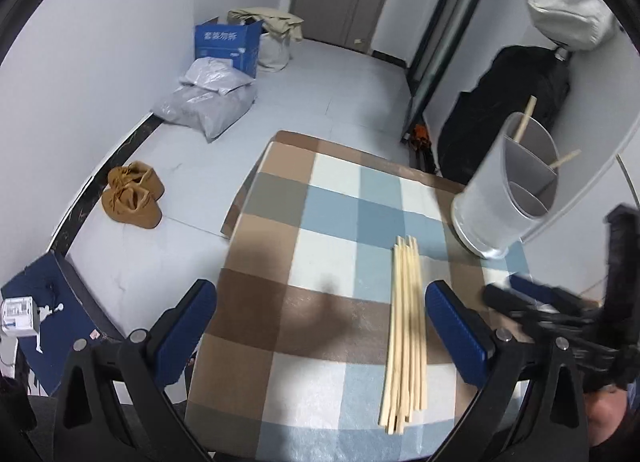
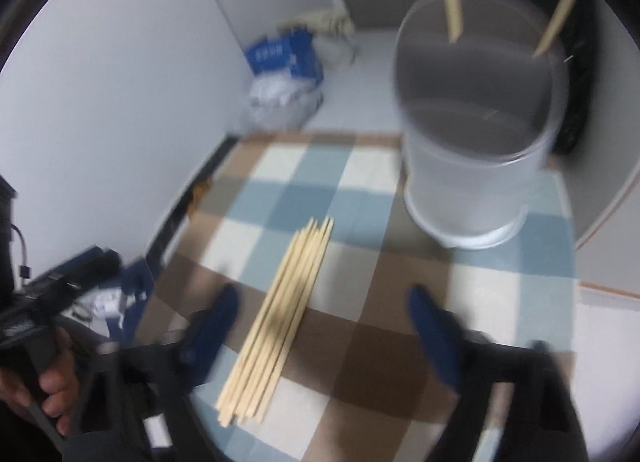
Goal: Organize utensils
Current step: 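Move the right gripper back over the chopstick bundle, then close the right gripper on another chopstick from the bundle and lift it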
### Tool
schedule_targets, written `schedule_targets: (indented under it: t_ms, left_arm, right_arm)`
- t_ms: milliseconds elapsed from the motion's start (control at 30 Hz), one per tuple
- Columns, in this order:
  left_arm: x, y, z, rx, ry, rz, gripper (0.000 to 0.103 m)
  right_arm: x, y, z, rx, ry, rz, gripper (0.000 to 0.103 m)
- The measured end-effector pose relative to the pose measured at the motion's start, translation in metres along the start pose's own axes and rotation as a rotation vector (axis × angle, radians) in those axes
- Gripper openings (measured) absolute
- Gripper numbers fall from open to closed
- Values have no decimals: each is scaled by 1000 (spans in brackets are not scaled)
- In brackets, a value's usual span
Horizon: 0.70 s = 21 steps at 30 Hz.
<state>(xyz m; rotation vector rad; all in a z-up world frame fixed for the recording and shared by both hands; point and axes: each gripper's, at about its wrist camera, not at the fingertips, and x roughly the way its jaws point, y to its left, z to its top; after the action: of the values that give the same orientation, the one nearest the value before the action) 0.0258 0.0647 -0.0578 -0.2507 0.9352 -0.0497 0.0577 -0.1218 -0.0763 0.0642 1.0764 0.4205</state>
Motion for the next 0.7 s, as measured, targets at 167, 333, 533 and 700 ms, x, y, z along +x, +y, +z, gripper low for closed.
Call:
schedule_targets:
  t_ms: [167, 333, 533, 700]
  left_arm:
    - [-7, 11, 1, -28, -13, -10, 101]
    - [-5, 18, 3, -46, -16, -18, 101]
    - [-1, 22, 4, -68, 13, -33, 101]
    - [0, 29, 5, -108, 33, -44, 101]
  right_arm:
    - [46, 2, 10, -23, 135, -47, 31]
    - [61, 13, 19, -68, 168, -78, 25]
    - [78, 23, 27, -109, 234, -140, 12]
    - [83, 29, 32, -129, 271, -181, 12]
